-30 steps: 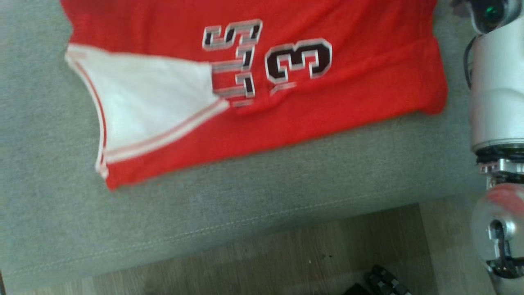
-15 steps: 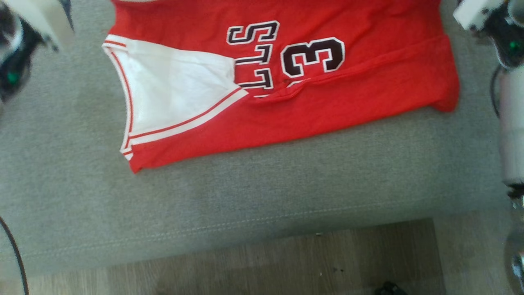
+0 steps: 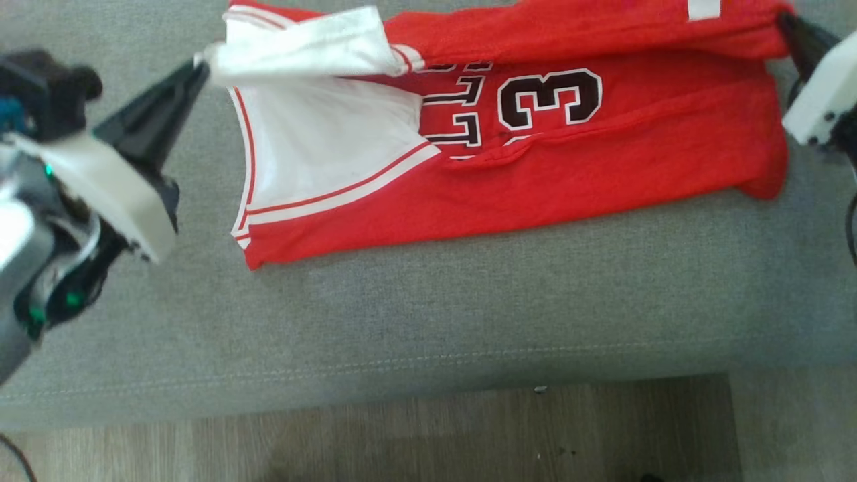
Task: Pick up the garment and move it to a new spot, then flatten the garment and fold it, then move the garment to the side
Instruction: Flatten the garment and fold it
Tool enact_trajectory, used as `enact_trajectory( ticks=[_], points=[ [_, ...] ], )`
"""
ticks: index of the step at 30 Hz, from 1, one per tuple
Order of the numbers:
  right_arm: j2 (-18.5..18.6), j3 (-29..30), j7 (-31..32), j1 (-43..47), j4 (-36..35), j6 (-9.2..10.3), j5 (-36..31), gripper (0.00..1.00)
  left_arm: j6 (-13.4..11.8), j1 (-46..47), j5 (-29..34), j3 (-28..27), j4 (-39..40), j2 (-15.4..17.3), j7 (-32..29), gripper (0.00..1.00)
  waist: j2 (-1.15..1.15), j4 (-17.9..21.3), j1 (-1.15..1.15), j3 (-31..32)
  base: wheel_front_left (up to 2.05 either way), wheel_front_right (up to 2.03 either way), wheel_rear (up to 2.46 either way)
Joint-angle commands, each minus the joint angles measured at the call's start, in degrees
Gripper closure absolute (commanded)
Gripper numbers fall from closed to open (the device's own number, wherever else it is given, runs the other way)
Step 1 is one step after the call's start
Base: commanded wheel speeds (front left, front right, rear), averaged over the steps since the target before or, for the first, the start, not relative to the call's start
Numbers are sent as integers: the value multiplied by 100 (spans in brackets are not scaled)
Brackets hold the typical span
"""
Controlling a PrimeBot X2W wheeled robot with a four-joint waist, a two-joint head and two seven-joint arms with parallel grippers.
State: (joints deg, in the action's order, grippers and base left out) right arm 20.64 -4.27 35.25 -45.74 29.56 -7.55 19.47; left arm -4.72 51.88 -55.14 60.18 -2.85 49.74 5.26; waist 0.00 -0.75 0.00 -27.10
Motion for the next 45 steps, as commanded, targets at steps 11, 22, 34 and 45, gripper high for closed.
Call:
enact_trajectory(
  ticks=[11,22,34,45],
  points=[
    [144,170,420,1000,-1109,6,152,100,-550,-683,-107,-139,854,697,224,100,0,-9,0,-40,0,0,0],
    [-244,394,-408,1360,-1141,6,-173,0,-861,-1229,-148,-27,-81,-351,804,0,0,-1,0,176,0,0,0],
    [-1326,1643,-2361,2777,-1395,6,-1224,0,-2424,-3110,1780,-1796,425,-1835,972,0,0,-317,0,1192,0,0,0],
    [-1571,2911,-2341,1766,-16,6,-1941,0,-2537,-4387,3688,-2246,726,-2782,973,0,0,-1018,0,1469,0,0,0]
  ],
)
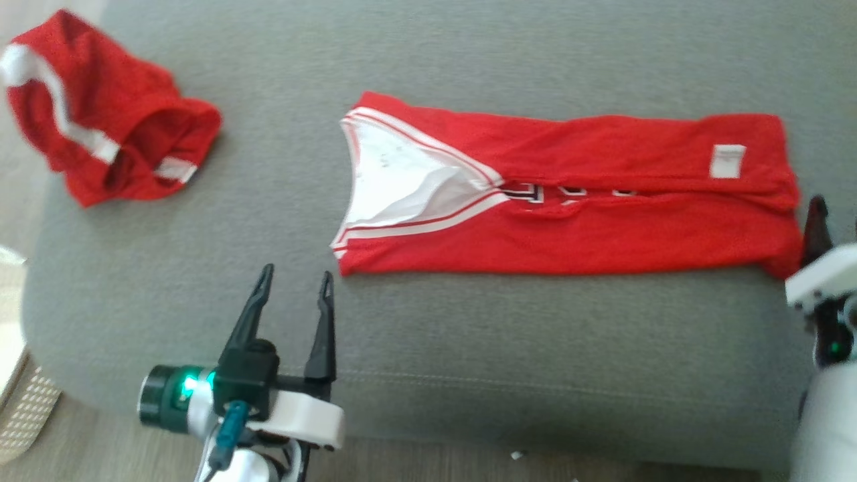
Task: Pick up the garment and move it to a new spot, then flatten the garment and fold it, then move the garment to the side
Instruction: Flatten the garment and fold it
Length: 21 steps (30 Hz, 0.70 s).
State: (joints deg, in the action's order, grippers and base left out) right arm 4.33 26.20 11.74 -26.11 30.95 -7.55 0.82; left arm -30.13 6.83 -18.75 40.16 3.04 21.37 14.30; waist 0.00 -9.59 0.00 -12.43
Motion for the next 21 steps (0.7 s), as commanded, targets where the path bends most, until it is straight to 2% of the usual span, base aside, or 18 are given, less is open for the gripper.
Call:
enact_trajectory(
  ticks=[1,9,16,17,18,19,20,21],
  points=[
    [106,-61,63,-338,3,6,-175,0,66,96,105,-258,109,-8,69,0,0,-198,0,-13,0,0,0],
    [578,528,338,-1027,1201,6,-1198,0,642,62,413,-325,-71,-517,69,0,0,-570,0,-108,0,0,0],
    [554,746,511,-1217,1996,6,-1610,0,914,-61,607,-619,-178,-765,70,0,0,-624,0,-40,0,0,0],
    [561,769,499,-1235,2074,6,-1646,8,947,-79,639,-661,-185,-783,70,0,0,-618,0,-29,0,0,0],
    [560,786,500,-1258,2162,6,-1677,37,978,-94,677,-700,-187,-798,70,0,0,-606,0,-18,0,0,0],
    [546,791,518,-1284,2266,6,-1691,58,1003,-111,715,-740,-185,-810,70,0,0,-586,0,-6,0,0,0],
    [534,789,531,-1318,2368,6,-1691,100,1028,-128,745,-779,-184,-826,70,0,0,-569,0,0,0,0,0],
    [528,777,525,-1349,2458,6,-1691,100,1050,-147,773,-819,-183,-840,70,0,0,-544,0,9,0,0,0]
  ],
)
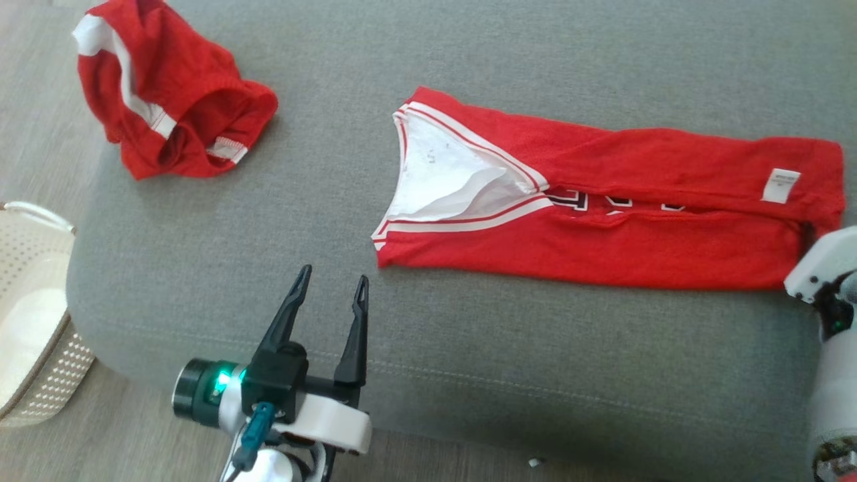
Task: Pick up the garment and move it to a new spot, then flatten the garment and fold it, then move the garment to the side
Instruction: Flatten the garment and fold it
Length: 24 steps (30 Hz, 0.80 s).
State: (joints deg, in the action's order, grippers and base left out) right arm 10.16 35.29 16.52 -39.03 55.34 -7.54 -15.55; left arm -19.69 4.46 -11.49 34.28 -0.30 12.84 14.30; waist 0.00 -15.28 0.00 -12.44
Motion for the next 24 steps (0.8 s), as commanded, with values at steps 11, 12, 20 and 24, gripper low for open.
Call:
enact_trajectory(
  ticks=[11,12,20,24],
  points=[
    [116,-329,-629,-360,92,5,-201,100,244,-46,266,-529,182,-119,70,0,0,540,0,44,0,0,0],
    [124,-381,-661,-390,49,5,-218,100,266,-41,294,-545,188,-137,70,0,0,622,0,40,0,0,0],
    [429,-996,-505,-614,-703,5,-225,100,394,93,510,-711,183,-179,70,0,0,1231,0,-66,0,0,0],
    [628,-1367,-146,-657,-1170,5,-104,100,459,123,569,-752,127,-187,70,0,0,1387,0,-63,0,0,0]
  ],
)
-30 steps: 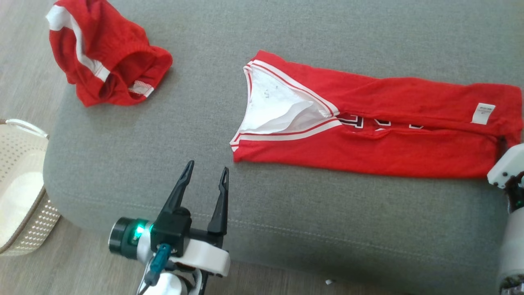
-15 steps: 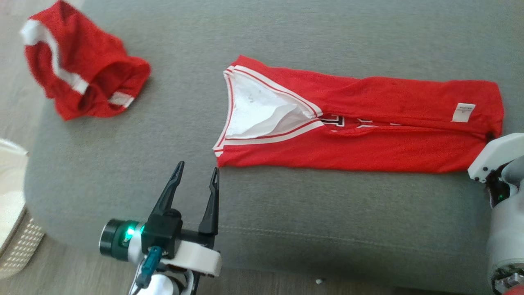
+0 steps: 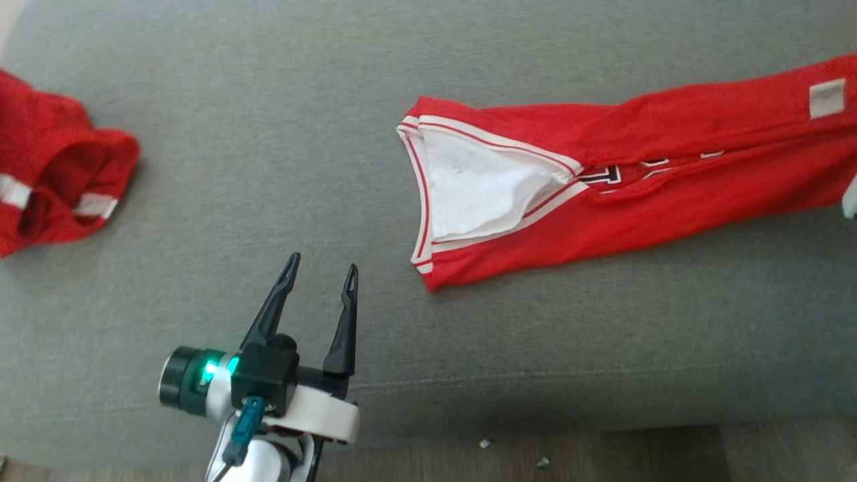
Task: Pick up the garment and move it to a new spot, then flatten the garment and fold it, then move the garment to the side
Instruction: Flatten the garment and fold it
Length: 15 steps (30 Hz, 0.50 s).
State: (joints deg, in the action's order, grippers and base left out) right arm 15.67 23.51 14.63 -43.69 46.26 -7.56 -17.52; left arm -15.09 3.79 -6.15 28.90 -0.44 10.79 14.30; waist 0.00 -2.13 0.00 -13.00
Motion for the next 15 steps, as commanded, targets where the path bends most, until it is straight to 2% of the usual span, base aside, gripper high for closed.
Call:
enact_trajectory(
  ticks=[1,7,15],
  points=[
    [75,-313,146,-189,-367,8,161,100,18,194,42,-218,124,10,70,0,0,93,0,0,0,0,0],
    [-143,-1464,792,114,-1238,8,754,100,95,208,75,-241,-6,-67,70,0,0,117,0,78,0,0,0],
    [-256,-2873,1656,909,-2998,8,1728,100,196,229,106,-277,-88,-172,70,0,0,-163,0,233,0,0,0]
  ],
)
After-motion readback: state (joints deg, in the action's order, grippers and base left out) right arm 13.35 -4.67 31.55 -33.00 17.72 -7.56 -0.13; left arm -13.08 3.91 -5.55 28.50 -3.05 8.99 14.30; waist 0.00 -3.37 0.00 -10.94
